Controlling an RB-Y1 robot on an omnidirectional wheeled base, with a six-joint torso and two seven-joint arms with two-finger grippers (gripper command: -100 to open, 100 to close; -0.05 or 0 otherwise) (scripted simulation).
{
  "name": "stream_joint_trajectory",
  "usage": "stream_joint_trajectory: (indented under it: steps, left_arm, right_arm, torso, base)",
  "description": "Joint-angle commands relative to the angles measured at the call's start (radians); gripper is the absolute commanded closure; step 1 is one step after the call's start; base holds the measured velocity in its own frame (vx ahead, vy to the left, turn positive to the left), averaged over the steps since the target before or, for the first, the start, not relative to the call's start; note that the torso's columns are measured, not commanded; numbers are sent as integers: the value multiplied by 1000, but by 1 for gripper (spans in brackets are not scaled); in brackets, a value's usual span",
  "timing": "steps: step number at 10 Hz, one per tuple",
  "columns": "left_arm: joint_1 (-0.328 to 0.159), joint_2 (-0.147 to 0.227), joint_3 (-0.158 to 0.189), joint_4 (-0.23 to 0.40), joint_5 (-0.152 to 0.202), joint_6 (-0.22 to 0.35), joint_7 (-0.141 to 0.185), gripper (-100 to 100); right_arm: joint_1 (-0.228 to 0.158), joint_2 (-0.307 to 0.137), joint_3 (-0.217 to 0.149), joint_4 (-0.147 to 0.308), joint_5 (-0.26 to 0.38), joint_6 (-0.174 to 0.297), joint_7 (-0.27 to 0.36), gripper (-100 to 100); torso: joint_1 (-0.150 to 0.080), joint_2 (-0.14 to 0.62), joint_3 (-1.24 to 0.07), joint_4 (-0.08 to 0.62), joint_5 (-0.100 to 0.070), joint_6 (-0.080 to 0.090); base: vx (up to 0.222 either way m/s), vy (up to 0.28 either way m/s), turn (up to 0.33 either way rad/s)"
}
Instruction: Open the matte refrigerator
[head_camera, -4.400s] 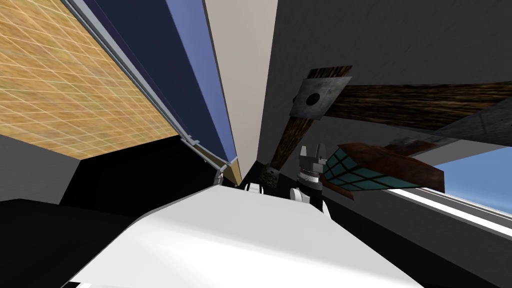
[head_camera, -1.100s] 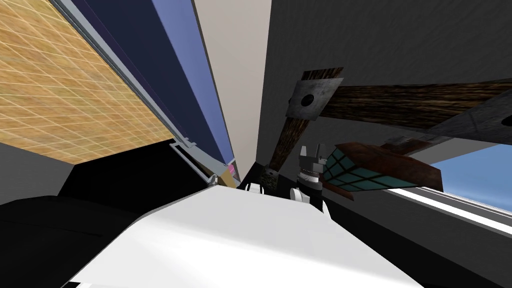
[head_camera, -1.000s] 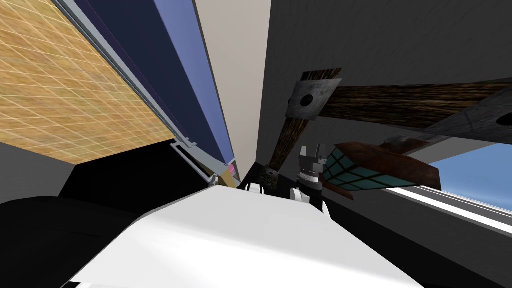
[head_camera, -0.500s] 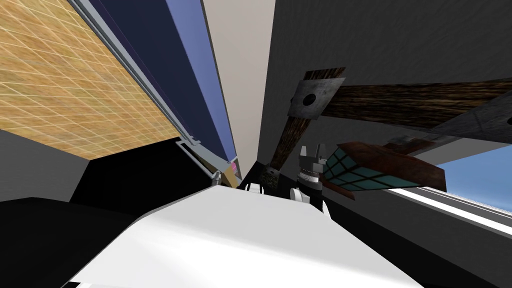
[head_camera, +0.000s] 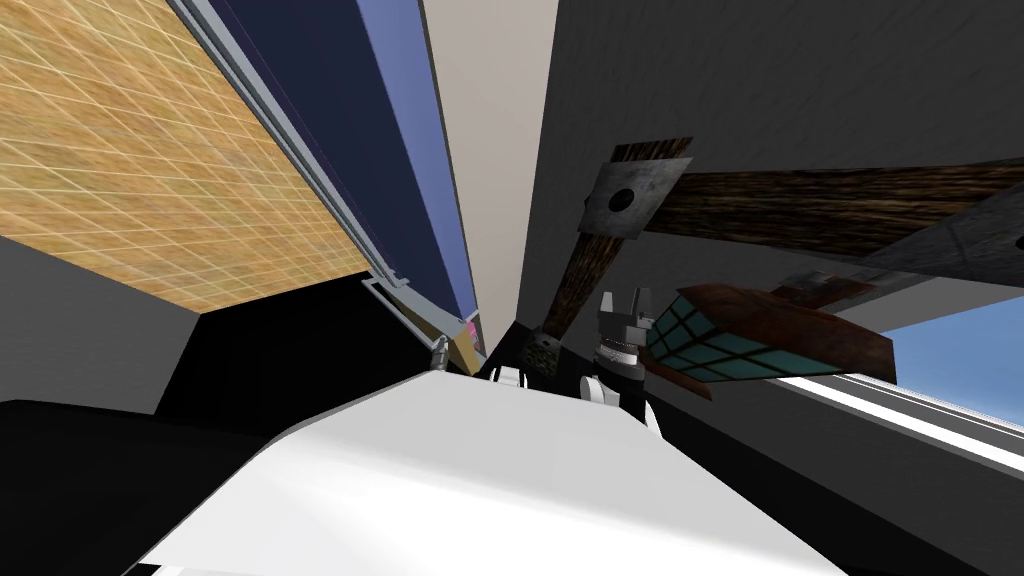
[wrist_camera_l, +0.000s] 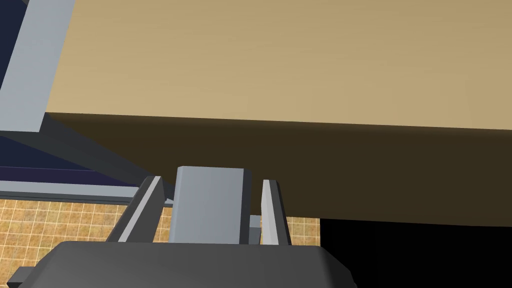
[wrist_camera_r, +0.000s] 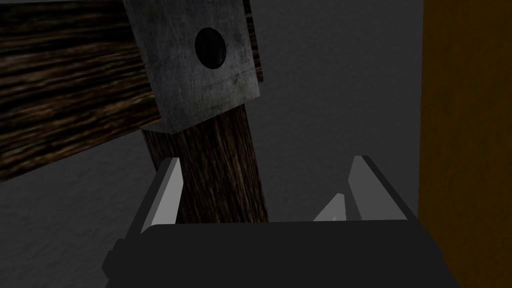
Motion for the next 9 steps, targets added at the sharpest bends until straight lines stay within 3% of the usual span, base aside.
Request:
stream_joint_trajectory:
  steps: [1,6,9]
  left_arm:
    - [-19,18,1,-8,-3,30,10,100]
    - [-48,58,-2,-35,-2,113,37,100]
    - [-27,62,-7,-55,-6,109,47,100]
  right_arm:
    - [0,0,0,0,0,0,0,0]
    - [0,0,0,0,0,0,0,0]
    - [0,0,0,0,0,0,0,0]
  torso:
    - [-1,3,0,0,-1,-3]
    - [-4,7,1,1,-6,-6]
    - [-7,9,1,2,-7,-5]
  base:
    - [-122,5,22]
    - [-155,0,39]
    - [-126,33,17]
